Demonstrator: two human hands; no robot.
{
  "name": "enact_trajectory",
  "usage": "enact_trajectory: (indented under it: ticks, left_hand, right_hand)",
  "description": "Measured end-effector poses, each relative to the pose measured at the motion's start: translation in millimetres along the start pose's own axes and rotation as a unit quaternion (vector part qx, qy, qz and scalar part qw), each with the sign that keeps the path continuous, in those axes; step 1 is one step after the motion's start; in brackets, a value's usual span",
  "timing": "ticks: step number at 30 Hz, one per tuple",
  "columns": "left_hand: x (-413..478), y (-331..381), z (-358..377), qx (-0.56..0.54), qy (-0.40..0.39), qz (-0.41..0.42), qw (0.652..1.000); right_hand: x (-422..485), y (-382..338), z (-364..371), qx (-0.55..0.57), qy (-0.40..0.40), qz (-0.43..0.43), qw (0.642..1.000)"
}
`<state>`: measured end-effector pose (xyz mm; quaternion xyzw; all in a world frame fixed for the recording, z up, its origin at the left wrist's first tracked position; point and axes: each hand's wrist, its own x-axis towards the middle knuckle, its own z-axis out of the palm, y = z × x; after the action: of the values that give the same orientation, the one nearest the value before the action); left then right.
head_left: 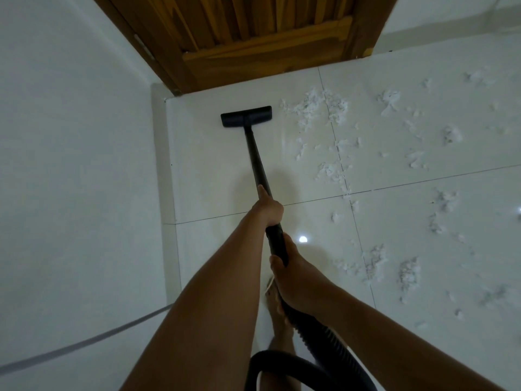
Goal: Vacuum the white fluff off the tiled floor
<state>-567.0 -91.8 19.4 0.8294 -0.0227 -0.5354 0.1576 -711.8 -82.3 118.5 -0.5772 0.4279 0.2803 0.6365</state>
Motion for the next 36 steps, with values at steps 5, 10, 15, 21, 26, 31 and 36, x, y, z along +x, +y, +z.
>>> enact_trajectory:
  ticks: [5, 10, 15, 21, 26, 31, 36]
  left_hand:
    - [6, 3, 1, -0.002, 0.001, 0.003, 1.000]
    - [26, 17, -12, -0.010, 0.000, 0.010, 1.000]
    - [51, 35, -29, -0.001, 0.004, 0.010, 1.000]
    - [71, 43, -22, 0.005, 0.011, 0.018, 1.000]
    - [65, 39, -4, 0.009, 0.009, 0.019, 1.000]
    - [36, 35, 15, 0.009, 0.005, 0.016, 1.000]
    - [0, 24, 47, -0.004, -0.005, 0.000, 1.000]
  right_hand:
    - [0, -2, -6, -0.002, 0.003, -0.011, 1.000]
    - [21, -17, -12, 0.005, 0.016, -0.009, 1.000]
    - [44, -38, -24, -0.001, 0.025, 0.000, 1.000]
    - [66, -32, -30, 0.001, 0.031, 0.009, 0.999]
    - [60, -13, -36, -0.021, 0.023, 0.002, 1.000]
    - [33, 5, -43, 0.003, -0.002, 0.007, 1.000]
    - [-2, 34, -46, 0.006, -0.018, 0.015, 1.000]
